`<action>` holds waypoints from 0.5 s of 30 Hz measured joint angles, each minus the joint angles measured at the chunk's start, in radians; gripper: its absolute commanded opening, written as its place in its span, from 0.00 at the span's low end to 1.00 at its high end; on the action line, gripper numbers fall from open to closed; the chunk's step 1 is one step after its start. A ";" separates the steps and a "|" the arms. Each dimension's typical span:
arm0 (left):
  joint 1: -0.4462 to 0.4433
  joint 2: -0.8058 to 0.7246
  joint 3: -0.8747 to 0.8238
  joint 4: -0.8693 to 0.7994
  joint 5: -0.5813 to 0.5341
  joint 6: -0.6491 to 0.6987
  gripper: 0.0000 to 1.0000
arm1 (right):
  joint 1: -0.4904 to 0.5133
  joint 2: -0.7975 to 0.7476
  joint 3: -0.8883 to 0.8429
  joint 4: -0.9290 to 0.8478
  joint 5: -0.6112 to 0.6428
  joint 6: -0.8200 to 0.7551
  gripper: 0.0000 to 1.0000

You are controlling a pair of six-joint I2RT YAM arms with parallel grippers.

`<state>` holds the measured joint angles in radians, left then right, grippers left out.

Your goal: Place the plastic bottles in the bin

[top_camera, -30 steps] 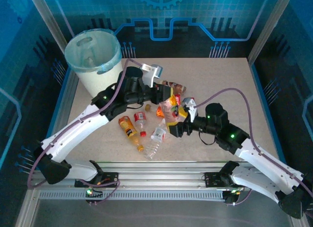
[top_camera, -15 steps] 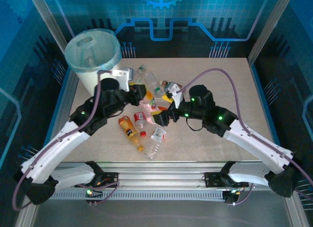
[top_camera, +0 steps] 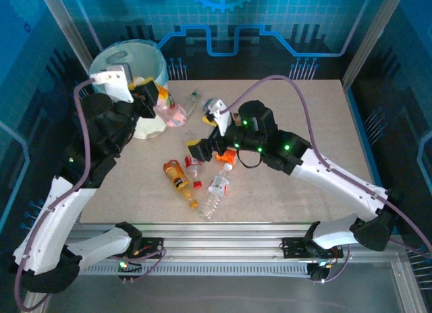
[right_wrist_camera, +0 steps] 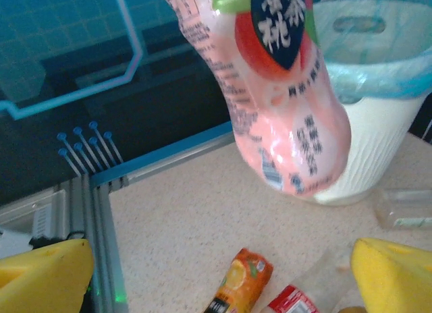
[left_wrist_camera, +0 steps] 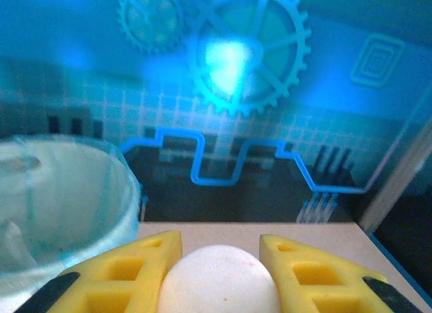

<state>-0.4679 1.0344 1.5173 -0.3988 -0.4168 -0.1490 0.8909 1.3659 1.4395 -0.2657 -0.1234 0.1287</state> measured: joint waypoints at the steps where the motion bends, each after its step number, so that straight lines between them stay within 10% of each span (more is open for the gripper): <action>1: 0.009 0.014 0.028 0.001 -0.010 0.013 0.00 | 0.000 0.014 0.029 -0.006 0.014 0.001 0.97; 15: 0.227 0.397 0.499 0.000 -0.040 0.129 0.00 | -0.029 0.251 0.408 -0.144 0.172 0.125 0.95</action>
<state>-0.2409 1.4319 2.0163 -0.3992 -0.4572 -0.0196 0.8619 1.6165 1.8473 -0.4095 0.0490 0.2535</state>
